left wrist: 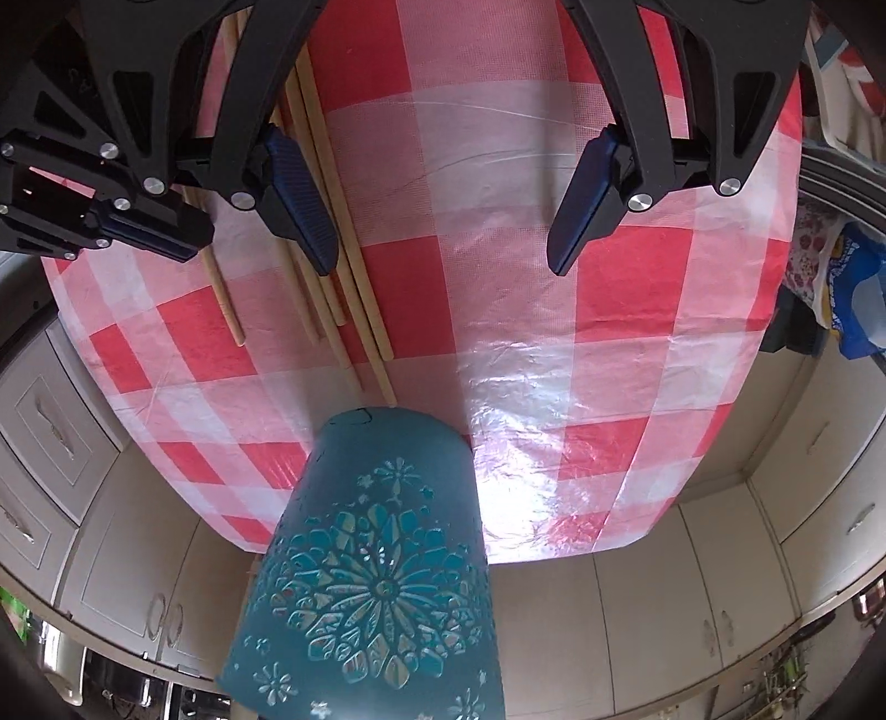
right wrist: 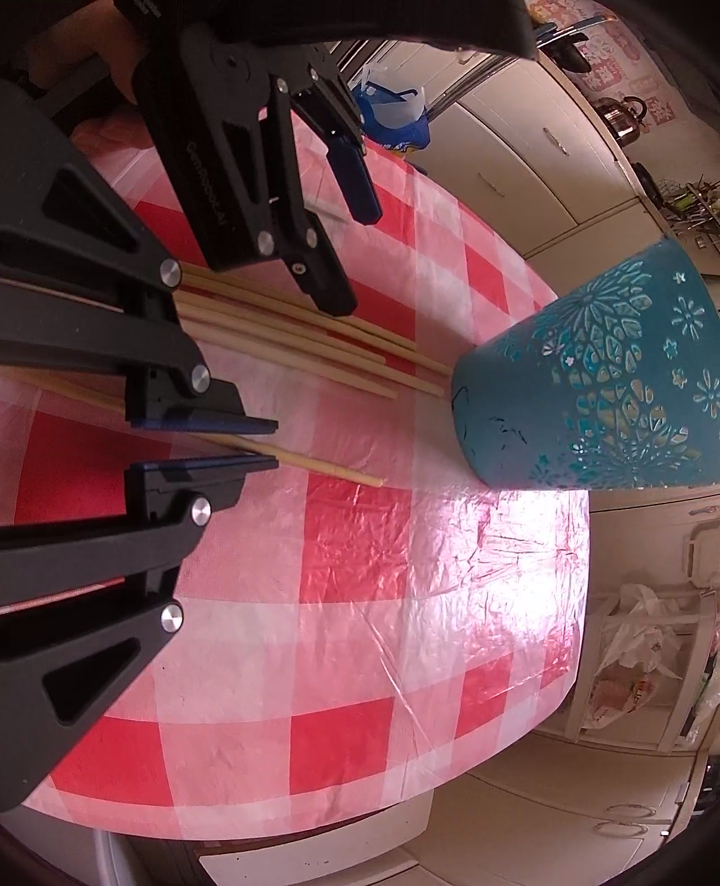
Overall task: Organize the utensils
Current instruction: 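Lower the left gripper to grasp a chopstick while the right gripper grasps another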
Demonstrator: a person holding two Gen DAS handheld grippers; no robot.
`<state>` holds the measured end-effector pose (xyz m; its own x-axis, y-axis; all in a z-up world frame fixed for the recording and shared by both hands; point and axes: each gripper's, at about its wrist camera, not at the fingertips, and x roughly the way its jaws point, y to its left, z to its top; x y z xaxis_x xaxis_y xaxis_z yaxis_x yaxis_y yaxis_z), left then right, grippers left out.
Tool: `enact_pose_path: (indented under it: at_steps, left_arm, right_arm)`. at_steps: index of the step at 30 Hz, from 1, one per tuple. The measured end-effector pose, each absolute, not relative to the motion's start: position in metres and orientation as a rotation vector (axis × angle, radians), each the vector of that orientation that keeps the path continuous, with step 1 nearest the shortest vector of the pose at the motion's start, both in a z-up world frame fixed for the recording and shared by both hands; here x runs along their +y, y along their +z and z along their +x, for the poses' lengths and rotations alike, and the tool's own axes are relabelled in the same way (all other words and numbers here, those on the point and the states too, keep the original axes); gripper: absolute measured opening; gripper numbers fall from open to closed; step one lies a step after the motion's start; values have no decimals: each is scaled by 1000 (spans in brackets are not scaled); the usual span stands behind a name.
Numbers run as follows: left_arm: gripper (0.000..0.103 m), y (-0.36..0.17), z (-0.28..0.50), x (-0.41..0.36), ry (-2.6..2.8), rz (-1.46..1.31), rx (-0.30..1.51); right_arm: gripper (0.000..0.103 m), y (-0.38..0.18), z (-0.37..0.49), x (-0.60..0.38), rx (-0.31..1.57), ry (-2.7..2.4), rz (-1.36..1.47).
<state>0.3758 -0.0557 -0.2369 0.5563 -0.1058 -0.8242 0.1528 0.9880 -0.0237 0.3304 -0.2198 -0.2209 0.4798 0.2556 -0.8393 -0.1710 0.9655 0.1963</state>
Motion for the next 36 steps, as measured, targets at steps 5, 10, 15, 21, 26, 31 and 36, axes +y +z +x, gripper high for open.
enact_pose_path:
  at_steps: [5, 10, 15, 21, 26, 31, 36]
  left_arm:
    - [74, -240, 376, -56, -141, 87, 963]
    - [61, -238, 372, -63, -189, 139, 955]
    - [36, -234, 372, -70, -335, 219, 949]
    - [29, -231, 386, -60, -410, 170, 1005]
    - [29, -231, 396, -61, -386, 172, 1007]
    - [8, -232, 394, -74, -415, 198, 996]
    - [5, -229, 388, -68, -456, 128, 1029]
  right_arm:
    - [8, -220, 330, -215, 1041, 274, 87]
    - [8, -220, 329, -211, 1040, 277, 74]
    - [7, -220, 330, -214, 1046, 271, 76]
    - [7, -220, 334, -219, 1054, 258, 108]
    - [7, -221, 339, -217, 1052, 259, 122]
    - [6, -221, 338, -210, 1051, 263, 71]
    - [6, -223, 339, -215, 1068, 296, 160]
